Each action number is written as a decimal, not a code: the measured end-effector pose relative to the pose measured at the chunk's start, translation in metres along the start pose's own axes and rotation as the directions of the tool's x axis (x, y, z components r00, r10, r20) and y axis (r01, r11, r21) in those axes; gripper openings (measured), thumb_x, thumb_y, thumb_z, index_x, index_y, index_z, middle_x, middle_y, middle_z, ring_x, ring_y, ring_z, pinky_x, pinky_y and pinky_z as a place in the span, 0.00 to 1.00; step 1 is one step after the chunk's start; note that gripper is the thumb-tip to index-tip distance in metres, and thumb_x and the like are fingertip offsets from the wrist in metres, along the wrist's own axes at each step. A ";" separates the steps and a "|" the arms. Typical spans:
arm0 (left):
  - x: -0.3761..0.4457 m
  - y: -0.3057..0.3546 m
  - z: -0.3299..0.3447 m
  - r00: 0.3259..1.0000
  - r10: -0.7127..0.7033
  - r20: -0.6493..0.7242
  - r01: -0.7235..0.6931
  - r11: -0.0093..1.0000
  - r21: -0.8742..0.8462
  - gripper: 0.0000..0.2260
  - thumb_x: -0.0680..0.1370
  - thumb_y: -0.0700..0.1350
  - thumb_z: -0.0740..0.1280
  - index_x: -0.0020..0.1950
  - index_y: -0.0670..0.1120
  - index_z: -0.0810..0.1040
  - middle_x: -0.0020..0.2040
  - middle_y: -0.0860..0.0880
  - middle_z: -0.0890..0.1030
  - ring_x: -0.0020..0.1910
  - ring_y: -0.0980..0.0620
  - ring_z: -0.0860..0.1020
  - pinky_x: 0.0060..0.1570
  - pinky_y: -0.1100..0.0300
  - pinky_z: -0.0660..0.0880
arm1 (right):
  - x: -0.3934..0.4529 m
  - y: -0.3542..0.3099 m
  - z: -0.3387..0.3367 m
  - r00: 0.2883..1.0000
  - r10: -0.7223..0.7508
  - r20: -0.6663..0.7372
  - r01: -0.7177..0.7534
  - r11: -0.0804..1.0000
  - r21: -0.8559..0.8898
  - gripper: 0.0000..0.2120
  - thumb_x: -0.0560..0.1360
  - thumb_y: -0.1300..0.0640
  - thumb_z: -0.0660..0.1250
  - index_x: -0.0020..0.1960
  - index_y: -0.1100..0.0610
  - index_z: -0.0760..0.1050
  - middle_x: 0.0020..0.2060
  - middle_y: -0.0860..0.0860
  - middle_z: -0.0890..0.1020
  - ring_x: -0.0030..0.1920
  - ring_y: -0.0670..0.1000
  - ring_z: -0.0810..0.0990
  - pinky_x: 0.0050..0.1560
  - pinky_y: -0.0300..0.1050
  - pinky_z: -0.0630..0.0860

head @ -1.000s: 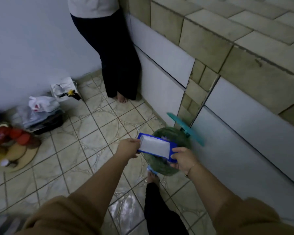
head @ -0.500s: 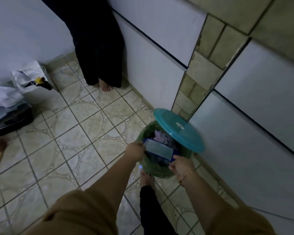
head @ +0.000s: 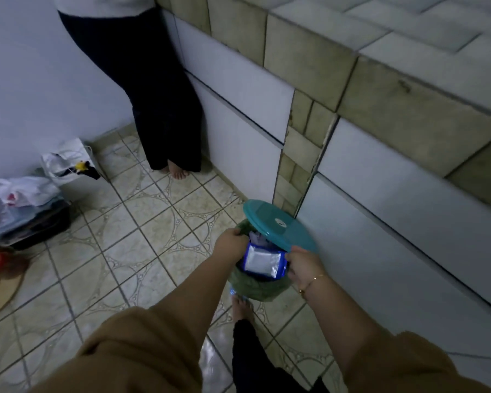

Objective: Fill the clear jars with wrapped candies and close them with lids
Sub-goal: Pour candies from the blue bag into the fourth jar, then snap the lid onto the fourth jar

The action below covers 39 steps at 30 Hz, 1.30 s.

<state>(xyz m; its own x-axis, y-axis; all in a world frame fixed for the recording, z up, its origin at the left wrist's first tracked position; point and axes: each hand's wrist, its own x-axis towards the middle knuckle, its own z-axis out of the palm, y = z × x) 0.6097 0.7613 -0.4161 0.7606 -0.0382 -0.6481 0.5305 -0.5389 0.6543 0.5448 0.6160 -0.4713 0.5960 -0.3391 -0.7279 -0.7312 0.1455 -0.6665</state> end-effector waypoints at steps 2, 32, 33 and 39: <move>-0.027 0.021 0.000 0.997 0.079 -0.003 -0.079 0.997 0.005 0.18 0.78 0.40 0.63 0.69 0.40 0.70 0.61 0.47 0.75 0.62 0.44 0.74 0.53 0.62 0.70 | -0.036 -0.022 -0.012 0.998 -0.063 -0.016 0.065 0.995 0.075 0.10 0.75 0.64 0.62 0.54 0.66 0.75 0.46 0.56 0.77 0.45 0.54 0.75 0.47 0.45 0.71; -0.389 0.285 0.316 0.379 0.860 0.343 -0.917 0.297 0.267 0.19 0.82 0.50 0.57 0.69 0.43 0.71 0.72 0.44 0.68 0.72 0.49 0.62 0.70 0.58 0.57 | -0.350 -0.070 -0.458 0.676 -0.586 -0.447 0.456 0.809 -0.371 0.27 0.80 0.45 0.56 0.74 0.57 0.60 0.73 0.53 0.63 0.73 0.51 0.62 0.69 0.40 0.57; -0.398 0.287 0.334 0.374 0.854 0.362 -0.921 0.296 0.253 0.19 0.82 0.50 0.57 0.69 0.43 0.72 0.71 0.44 0.69 0.72 0.49 0.63 0.70 0.58 0.58 | -0.355 -0.062 -0.475 0.675 -0.580 -0.456 0.439 0.812 -0.383 0.27 0.80 0.45 0.56 0.74 0.58 0.60 0.73 0.53 0.64 0.73 0.51 0.62 0.69 0.40 0.57; -0.463 0.295 0.440 0.254 0.811 0.528 -0.967 0.224 0.122 0.14 0.81 0.46 0.60 0.59 0.40 0.78 0.59 0.43 0.78 0.60 0.47 0.74 0.58 0.58 0.68 | -0.384 -0.005 -0.582 0.660 -0.469 -0.587 0.274 0.878 -0.393 0.27 0.80 0.46 0.57 0.74 0.59 0.60 0.74 0.55 0.62 0.73 0.52 0.61 0.71 0.43 0.57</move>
<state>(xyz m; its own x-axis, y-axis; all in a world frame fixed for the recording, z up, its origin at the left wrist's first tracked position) 0.2491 0.2499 -0.0940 0.4254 -0.8907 0.1602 -0.6624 -0.1858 0.7257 0.1261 0.2051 -0.0946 0.5416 -0.8374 -0.0737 -0.6093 -0.3307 -0.7207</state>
